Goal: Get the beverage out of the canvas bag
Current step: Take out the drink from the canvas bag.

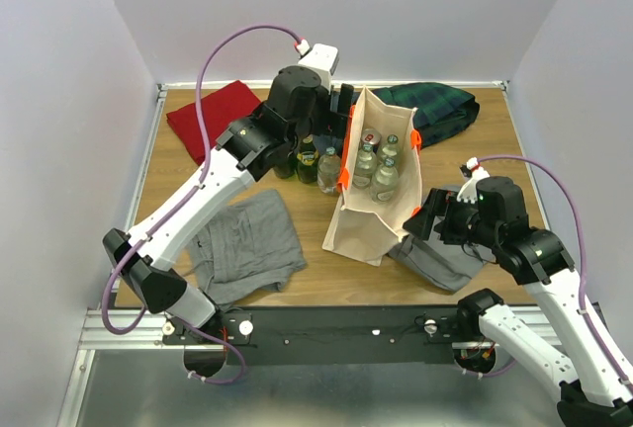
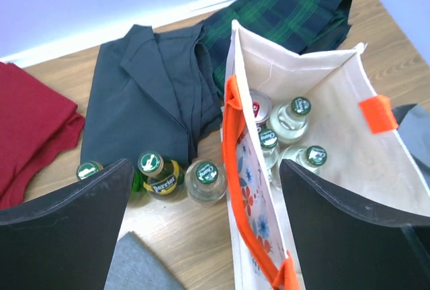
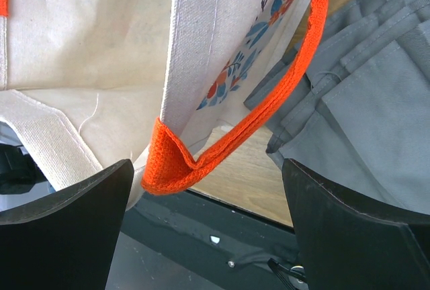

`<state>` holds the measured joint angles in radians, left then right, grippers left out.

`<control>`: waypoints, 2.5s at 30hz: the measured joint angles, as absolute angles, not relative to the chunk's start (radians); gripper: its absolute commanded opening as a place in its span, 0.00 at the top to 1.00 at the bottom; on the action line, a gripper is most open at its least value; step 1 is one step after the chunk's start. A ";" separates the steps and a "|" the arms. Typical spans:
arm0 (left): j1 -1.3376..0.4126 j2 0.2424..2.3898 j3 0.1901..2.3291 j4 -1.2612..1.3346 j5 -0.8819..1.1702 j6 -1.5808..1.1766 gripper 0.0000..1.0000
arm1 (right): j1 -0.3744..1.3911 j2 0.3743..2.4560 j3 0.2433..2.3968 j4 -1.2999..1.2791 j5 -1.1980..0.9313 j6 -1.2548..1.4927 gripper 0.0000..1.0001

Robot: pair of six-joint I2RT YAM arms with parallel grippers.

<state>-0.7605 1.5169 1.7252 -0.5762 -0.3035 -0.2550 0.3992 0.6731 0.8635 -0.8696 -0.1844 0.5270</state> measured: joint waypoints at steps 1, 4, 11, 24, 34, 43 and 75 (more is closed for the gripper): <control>-0.760 1.518 1.742 -0.585 -0.302 -0.255 0.01 | 0.399 0.673 0.863 -0.870 -0.183 0.527 0.00; -0.759 1.541 1.809 -0.614 -0.298 -0.252 0.01 | 0.399 0.673 0.863 -0.870 -0.176 0.528 0.00; -0.759 1.631 1.929 -0.681 -0.244 -0.252 0.01 | 0.399 0.657 0.863 -0.870 -0.161 0.542 0.00; -0.759 1.671 2.018 -0.715 -0.098 -0.244 0.01 | 0.399 0.637 0.863 -0.870 -0.142 0.550 0.00; -0.777 1.731 2.126 -0.746 -0.044 -0.223 0.01 | 0.399 0.634 0.863 -0.870 -0.142 0.550 0.00; -0.822 1.806 2.214 -0.806 -0.054 -0.199 0.01 | 0.399 0.634 0.863 -0.870 -0.142 0.550 0.00; -0.939 1.932 2.395 -0.867 -0.048 -0.182 0.01 | 0.399 0.612 0.863 -0.870 -0.143 0.549 0.00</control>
